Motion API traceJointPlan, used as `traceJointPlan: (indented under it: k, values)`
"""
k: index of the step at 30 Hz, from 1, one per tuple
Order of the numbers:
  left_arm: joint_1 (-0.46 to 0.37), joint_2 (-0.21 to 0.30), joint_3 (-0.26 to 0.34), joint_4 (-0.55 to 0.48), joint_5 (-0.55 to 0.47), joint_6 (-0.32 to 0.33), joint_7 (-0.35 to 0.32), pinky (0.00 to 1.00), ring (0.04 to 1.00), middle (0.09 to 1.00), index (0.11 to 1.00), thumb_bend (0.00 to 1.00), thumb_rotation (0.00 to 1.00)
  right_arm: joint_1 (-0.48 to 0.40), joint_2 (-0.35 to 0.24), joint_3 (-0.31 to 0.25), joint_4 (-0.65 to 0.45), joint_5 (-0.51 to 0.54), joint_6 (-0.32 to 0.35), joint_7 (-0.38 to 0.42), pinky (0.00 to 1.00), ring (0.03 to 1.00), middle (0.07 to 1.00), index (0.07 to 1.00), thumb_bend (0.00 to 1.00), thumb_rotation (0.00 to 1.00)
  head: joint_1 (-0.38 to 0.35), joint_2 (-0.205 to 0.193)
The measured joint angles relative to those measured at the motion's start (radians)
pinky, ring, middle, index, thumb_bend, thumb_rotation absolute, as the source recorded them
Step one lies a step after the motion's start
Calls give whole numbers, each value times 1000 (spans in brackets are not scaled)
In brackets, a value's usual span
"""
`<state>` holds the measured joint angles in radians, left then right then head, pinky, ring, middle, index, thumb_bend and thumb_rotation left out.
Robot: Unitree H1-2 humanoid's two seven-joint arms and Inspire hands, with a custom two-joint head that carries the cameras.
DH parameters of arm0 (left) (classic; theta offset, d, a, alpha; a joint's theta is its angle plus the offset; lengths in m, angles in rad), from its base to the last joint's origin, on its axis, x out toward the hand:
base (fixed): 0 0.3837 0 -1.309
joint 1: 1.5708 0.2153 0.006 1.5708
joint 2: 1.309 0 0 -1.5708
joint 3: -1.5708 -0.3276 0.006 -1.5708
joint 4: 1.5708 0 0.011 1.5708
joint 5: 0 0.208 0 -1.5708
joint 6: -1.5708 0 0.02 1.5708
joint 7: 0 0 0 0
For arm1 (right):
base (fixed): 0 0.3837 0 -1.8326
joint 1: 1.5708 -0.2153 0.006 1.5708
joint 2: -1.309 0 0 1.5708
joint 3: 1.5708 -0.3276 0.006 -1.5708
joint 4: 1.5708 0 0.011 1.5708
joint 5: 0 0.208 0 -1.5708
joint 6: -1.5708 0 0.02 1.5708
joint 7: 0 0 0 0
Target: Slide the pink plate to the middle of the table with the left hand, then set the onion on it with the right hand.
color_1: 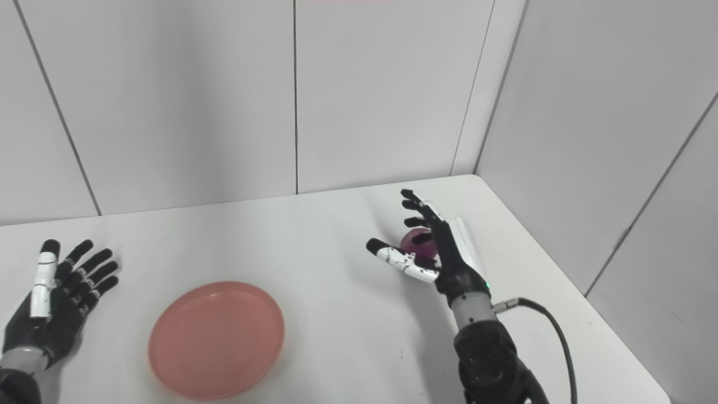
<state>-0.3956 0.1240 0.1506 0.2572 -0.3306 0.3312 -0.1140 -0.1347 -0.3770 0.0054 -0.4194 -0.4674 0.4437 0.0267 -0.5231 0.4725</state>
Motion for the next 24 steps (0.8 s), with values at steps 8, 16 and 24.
traceJointPlan:
  k: [8,16,24]
  values:
    - [0,3,0,1,5,0,-2,858,846,836,888,630,899,-56,-59,36,52,-242,23,173,590,813,892,870,1000,461,2,-3]
    - [-1,3,3,2,5,0,-1,841,828,821,869,639,887,-136,-142,78,108,-436,24,384,540,792,887,850,1000,346,6,-5]
    - [-1,2,2,2,5,0,-1,831,824,816,869,645,881,-204,-219,143,171,-567,24,549,542,802,870,829,1000,334,12,-9]
